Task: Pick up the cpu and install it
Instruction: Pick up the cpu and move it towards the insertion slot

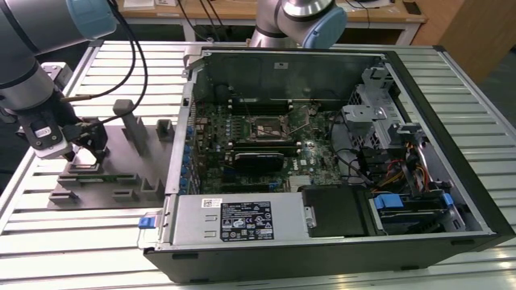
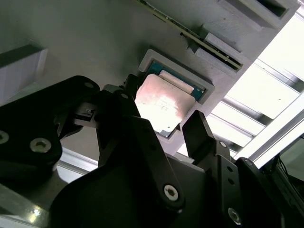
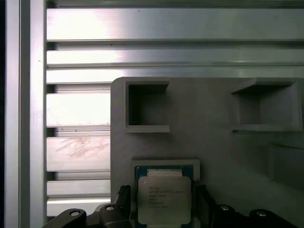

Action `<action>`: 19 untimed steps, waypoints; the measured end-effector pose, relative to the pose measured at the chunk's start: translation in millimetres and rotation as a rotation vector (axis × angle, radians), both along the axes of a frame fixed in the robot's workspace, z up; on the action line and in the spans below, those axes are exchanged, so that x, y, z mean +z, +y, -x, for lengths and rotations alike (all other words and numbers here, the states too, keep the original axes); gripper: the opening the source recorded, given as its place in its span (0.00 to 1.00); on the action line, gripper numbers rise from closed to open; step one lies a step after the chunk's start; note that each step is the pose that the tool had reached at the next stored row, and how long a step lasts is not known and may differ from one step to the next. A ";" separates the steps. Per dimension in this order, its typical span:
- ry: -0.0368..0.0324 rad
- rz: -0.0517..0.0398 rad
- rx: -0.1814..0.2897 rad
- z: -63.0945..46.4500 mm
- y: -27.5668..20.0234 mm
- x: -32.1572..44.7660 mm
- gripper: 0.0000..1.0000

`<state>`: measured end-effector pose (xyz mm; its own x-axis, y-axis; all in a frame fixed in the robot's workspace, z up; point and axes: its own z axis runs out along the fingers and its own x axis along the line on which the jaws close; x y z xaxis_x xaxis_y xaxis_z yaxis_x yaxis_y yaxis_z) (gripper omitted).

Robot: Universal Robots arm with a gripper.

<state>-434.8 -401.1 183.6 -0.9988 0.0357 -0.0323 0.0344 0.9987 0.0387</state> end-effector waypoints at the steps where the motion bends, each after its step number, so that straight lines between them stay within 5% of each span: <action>1: -0.0001 0.0000 0.000 -0.1 0.0 -0.1 0.65; 19: 0.0000 -0.0001 0.000 -2.6 0.0 -0.5 0.65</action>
<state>-432.3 -401.1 183.1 -0.9988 0.0357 -0.0323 0.0344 0.9987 0.0387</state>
